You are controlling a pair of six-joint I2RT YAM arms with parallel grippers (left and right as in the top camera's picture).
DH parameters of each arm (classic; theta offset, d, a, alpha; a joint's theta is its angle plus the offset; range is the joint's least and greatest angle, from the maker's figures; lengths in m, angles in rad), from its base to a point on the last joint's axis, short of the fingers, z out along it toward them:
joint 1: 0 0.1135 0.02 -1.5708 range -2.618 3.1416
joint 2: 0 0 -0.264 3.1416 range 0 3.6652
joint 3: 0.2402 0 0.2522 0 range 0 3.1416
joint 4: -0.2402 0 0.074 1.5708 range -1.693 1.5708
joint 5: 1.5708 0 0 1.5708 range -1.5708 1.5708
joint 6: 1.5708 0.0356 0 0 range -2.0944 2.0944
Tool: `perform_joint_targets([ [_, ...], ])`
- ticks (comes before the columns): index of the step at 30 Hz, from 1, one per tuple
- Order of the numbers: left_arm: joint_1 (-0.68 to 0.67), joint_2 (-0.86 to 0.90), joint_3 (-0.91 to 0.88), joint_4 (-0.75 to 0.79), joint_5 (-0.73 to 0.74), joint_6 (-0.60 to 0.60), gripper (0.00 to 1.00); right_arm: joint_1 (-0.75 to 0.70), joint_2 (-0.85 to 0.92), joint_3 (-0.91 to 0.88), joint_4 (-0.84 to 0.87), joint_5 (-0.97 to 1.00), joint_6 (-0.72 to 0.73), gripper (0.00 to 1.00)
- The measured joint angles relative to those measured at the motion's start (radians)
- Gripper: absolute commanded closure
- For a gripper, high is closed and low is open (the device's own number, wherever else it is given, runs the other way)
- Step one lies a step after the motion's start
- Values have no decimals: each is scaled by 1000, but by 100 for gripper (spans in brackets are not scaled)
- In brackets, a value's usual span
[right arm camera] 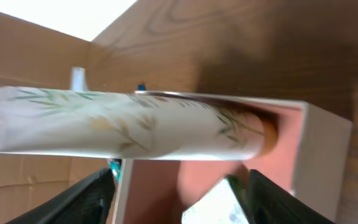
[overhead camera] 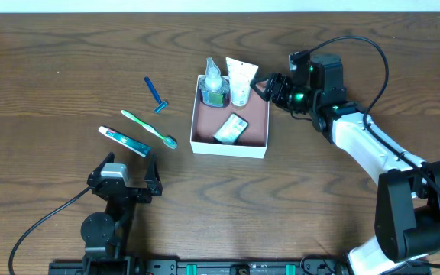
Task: Pack container
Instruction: 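Carry the soap box with the right gripper and drop it into the box, then withdraw the right gripper to the right side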
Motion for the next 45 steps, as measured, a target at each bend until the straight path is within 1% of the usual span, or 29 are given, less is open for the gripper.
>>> perform_joint_targets([
  [5, 0, 0, 0, 0, 0, 0, 2, -1, 0, 0, -8, -33, 1, 35],
  [10, 0, 0, 0, 0, 0, 0, 2, -27, -21, 0, -94, -47, 0, 35],
  [13, 0, 0, 0, 0, 0, 0, 2, -78, -70, 0, -157, -50, -10, 33],
  [16, 0, 0, 0, 0, 0, 0, 2, -148, -142, -1, -200, -51, -32, 26],
  [19, 0, 0, 0, 0, 0, 0, 2, -237, -222, 0, -255, -26, -67, 22],
  [21, 0, 0, 0, 0, 0, 0, 2, -295, -255, 2, -311, 18, -96, 19],
  [24, 0, 0, 0, 0, 0, 0, 2, -373, -268, 3, -433, 141, -133, 14],
  [27, 0, 0, 0, 2, 0, 0, 2, -405, -264, 0, -538, 285, -154, 8],
  [29, 0, 0, 0, 2, -8, 0, 2, -409, -264, 0, -566, 365, -161, 1],
  [36, 0, 0, 0, -2, -27, 0, 2, -409, -264, 0, -593, 614, -176, 1],
  [42, 0, 0, 0, -6, -27, -16, 2, -424, -264, 0, -637, 701, -167, 1],
  [45, 0, 12, 29, -76, -29, -53, 2, -436, -264, 0, -656, 714, -163, 1],
])
